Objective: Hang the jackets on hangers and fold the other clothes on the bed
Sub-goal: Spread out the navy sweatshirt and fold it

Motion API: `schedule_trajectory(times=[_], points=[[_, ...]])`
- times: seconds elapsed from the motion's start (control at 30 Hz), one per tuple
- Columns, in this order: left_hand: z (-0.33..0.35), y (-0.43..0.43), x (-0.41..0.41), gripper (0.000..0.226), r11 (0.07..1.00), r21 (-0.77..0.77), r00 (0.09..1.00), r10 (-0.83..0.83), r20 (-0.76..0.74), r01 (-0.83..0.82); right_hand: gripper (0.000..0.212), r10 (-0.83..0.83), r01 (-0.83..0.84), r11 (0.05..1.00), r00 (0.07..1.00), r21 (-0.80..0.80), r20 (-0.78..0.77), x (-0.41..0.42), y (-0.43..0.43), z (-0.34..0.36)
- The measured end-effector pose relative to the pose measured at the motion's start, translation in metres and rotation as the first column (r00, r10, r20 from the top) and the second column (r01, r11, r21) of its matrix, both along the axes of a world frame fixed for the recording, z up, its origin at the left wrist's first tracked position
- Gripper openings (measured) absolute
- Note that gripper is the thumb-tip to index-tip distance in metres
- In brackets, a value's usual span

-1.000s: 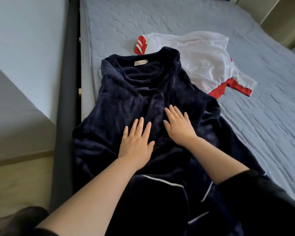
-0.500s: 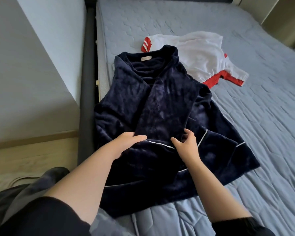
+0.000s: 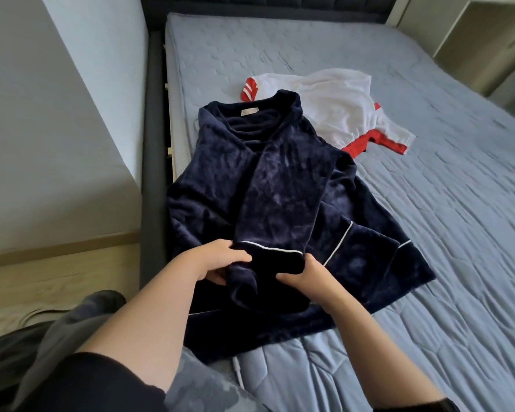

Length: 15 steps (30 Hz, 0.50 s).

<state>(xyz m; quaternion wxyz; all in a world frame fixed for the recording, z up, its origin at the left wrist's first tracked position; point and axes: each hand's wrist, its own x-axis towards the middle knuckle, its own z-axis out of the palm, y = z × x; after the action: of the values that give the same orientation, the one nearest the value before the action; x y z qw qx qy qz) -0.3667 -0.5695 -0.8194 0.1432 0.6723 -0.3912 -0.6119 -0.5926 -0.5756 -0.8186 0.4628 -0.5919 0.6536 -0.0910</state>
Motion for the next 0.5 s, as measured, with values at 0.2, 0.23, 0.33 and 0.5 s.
schedule_trajectory(times=[0.2,0.23,0.33,0.5], points=[[0.002,-0.003,0.004,0.04,0.977,-0.175,0.881,-0.027,0.473,0.123,0.037,0.249,-0.261,0.965,0.929,-0.005,-0.274,-0.004,-0.01,0.01],[0.002,-0.004,0.003,0.041,0.943,-0.305,0.775,0.09,0.626,0.136,0.041,0.194,-0.256,0.961,0.893,-0.102,-0.407,-0.003,-0.014,0.012],[-0.002,-0.007,-0.008,0.055,0.741,-0.563,0.654,0.225,0.722,0.366,0.042,-0.117,-0.216,0.777,0.874,-0.591,-0.472,0.002,-0.033,0.017],[-0.02,-0.004,-0.016,0.069,0.711,-0.127,0.52,-0.368,0.771,0.692,0.068,0.344,-0.61,0.763,0.663,-0.213,-0.665,0.017,-0.037,-0.015]])
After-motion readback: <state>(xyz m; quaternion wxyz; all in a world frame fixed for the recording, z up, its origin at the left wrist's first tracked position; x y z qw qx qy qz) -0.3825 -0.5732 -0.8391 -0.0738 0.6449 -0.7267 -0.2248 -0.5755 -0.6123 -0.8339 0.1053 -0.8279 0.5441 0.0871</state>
